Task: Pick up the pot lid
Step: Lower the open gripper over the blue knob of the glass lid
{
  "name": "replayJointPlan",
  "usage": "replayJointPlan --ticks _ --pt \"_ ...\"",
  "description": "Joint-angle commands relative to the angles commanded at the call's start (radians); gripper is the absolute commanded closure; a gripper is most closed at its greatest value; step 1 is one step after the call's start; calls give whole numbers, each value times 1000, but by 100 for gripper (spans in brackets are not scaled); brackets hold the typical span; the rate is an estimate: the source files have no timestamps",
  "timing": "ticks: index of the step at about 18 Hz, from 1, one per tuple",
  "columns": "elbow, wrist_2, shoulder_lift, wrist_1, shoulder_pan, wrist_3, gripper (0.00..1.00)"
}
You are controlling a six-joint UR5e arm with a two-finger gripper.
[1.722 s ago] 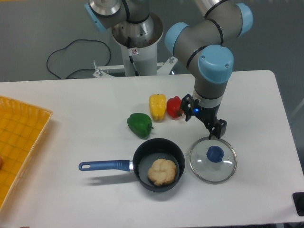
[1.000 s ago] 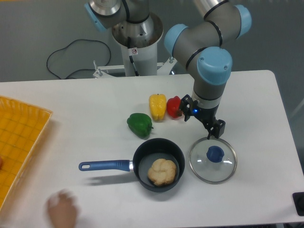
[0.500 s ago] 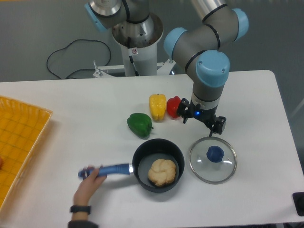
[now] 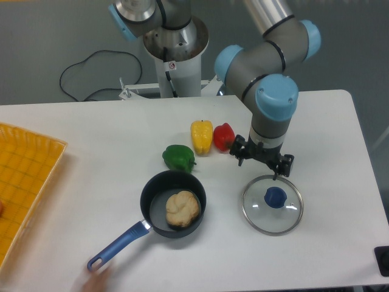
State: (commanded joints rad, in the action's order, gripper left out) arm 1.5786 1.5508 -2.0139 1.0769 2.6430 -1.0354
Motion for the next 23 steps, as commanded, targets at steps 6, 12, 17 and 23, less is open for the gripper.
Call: replayJointPlan --ticks 6,12,17,23 --pt "-9 -5 -37 -38 8 -20 0" --pt "-25 -9 -72 -43 44 -64 3" --pt "-42 -11 -83 -44 48 -64 3" --pt "-68 -49 -103 -38 48 -77 2"
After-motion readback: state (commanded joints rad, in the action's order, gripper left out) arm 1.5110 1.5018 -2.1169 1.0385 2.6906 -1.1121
